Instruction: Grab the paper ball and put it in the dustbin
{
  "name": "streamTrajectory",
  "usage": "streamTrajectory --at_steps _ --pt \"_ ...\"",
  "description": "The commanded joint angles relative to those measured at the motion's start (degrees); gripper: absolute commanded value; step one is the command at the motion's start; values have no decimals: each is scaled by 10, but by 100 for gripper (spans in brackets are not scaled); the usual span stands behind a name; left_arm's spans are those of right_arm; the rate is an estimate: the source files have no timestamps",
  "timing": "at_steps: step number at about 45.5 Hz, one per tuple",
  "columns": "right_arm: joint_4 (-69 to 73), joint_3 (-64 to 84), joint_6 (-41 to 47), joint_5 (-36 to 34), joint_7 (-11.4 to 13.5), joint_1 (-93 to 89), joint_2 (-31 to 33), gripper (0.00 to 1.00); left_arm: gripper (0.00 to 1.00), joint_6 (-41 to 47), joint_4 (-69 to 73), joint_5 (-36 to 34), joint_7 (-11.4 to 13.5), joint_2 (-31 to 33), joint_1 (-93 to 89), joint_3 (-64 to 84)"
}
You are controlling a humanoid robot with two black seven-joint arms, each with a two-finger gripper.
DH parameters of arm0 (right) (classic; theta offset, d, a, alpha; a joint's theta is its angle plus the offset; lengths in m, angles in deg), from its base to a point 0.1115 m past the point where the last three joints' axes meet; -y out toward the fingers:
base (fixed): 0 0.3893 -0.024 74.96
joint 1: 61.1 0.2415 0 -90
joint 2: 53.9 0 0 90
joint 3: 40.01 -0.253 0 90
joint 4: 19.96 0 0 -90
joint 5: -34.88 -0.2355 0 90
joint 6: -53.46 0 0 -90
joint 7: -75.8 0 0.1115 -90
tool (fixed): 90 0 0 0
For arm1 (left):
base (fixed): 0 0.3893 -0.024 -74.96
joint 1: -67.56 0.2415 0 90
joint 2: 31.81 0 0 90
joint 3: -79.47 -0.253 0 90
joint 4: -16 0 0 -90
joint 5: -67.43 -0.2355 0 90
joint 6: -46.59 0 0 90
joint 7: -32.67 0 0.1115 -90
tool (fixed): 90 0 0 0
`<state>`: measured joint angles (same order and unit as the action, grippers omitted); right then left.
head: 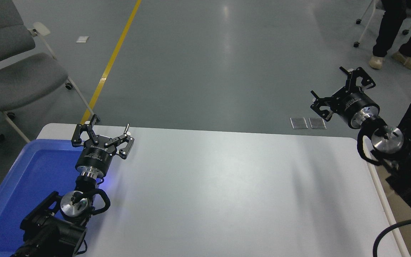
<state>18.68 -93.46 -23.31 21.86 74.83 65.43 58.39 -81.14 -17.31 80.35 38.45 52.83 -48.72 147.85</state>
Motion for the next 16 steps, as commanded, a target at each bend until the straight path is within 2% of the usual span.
streamTrajectory --at_steps 1,16 --pt "-67 -9 55 -2 0 -24 -20 100 99 0 0 0 -1 0 0 0" --pt "-68 -9 60 -2 0 -37 -29 100 99 -1 0 0 0 0 0 0"
